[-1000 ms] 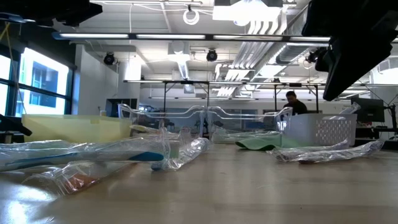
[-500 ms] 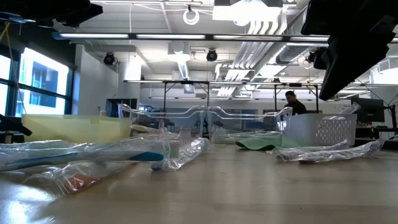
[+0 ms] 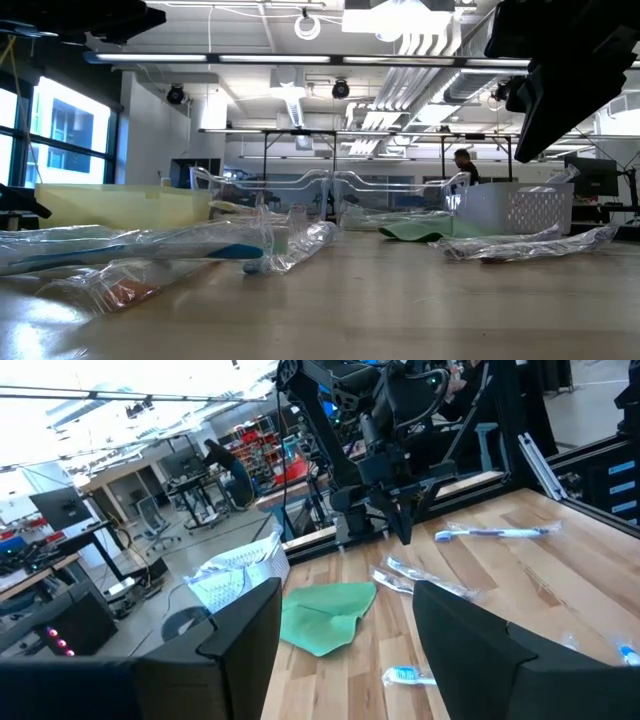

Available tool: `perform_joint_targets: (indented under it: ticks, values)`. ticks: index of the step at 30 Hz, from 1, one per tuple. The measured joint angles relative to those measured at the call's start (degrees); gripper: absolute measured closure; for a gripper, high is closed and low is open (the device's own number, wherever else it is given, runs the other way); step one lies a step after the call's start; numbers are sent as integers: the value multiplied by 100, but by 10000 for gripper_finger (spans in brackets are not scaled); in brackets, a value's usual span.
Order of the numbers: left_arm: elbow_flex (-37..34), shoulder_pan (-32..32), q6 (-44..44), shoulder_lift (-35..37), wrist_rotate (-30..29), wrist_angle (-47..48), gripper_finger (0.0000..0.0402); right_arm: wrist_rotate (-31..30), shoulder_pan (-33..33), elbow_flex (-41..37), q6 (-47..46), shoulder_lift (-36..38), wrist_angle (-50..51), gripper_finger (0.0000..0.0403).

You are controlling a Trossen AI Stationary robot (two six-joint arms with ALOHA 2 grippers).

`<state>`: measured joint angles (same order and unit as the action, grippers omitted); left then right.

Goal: Pick & Place Toothbrushes
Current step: Put the purple toothbrush into the white bin

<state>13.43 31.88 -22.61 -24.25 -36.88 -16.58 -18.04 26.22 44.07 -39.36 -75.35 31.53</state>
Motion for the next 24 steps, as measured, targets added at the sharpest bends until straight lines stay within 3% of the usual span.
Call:
perform_joint_targets:
  ticks: [6, 10, 14, 17, 20, 24]
  values:
    - [0, 0, -2, 0, -5, 2, 181, -2, 0, 0, -197, -67, -3, 396]
    - [0, 0, 0, 0, -9, 11, 181, 87, 0, 0, -736, -315, 55, 372]
    - [0, 0, -1, 1, -15, 13, 181, 650, -7, 0, -211, -626, -87, 360]
    - [0, 0, 11, 0, -15, 7, 181, 468, -30, 0, -245, -832, -266, 353]
    - [0, -1, 44, 2, -15, 4, 181, 587, -138, 0, -286, -1016, -300, 329]
    - [0, 0, 44, 2, -13, 2, 181, 1004, -287, 0, -181, -1045, -373, 268]
